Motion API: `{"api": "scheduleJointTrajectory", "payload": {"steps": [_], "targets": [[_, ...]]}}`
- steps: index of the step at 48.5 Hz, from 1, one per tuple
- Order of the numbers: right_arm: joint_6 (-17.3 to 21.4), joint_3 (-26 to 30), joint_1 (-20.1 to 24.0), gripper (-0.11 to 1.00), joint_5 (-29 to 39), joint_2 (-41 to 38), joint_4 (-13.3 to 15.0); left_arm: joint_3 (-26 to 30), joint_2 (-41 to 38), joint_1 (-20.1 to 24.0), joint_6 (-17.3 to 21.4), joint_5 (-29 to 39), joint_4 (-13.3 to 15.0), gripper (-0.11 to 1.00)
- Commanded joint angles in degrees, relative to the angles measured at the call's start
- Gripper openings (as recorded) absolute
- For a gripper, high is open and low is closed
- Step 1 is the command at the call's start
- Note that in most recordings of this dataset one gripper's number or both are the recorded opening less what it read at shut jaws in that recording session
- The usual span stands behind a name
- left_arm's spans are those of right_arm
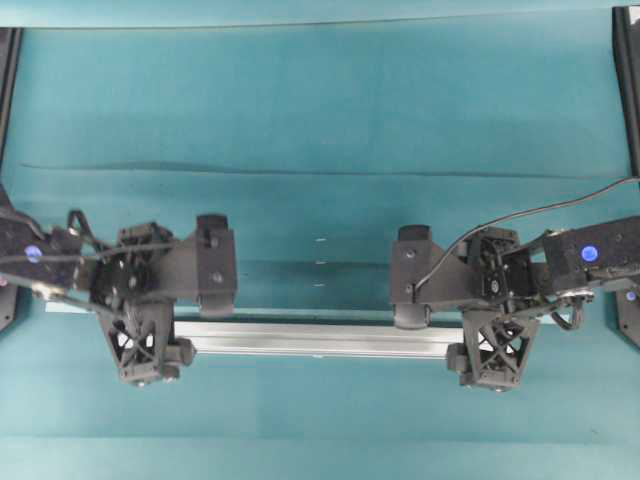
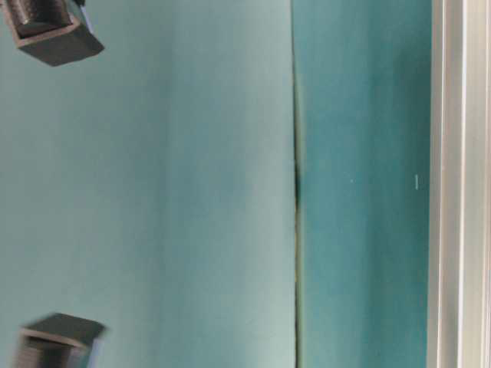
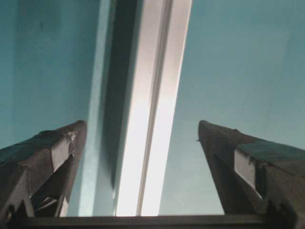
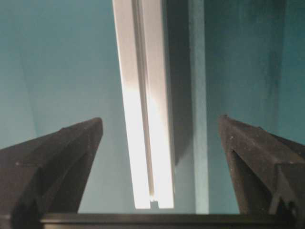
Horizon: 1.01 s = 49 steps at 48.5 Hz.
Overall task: Lift the metal rail with both hands and move it towards you.
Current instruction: 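Lower both open grippers around the rail near each end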
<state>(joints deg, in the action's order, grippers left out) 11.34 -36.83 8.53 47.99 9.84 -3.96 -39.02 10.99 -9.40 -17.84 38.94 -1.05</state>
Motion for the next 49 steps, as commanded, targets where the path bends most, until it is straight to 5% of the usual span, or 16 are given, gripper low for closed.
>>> {"api": "scheduleJointTrajectory", "payload": {"steps": [1, 49], "targets": [[0.44, -1.23, 0.70, 0.97, -1.93, -0.88, 0.00, -0.79, -0.62, -0.62, -0.18, -1.32, -0.18, 0.99], [1.93, -8.88, 2.37, 0.98, -19.16, -10.11, 0.00, -3.69, -11.60, -0.62, 1.41, -14.77, -0.18, 0.99]]}}
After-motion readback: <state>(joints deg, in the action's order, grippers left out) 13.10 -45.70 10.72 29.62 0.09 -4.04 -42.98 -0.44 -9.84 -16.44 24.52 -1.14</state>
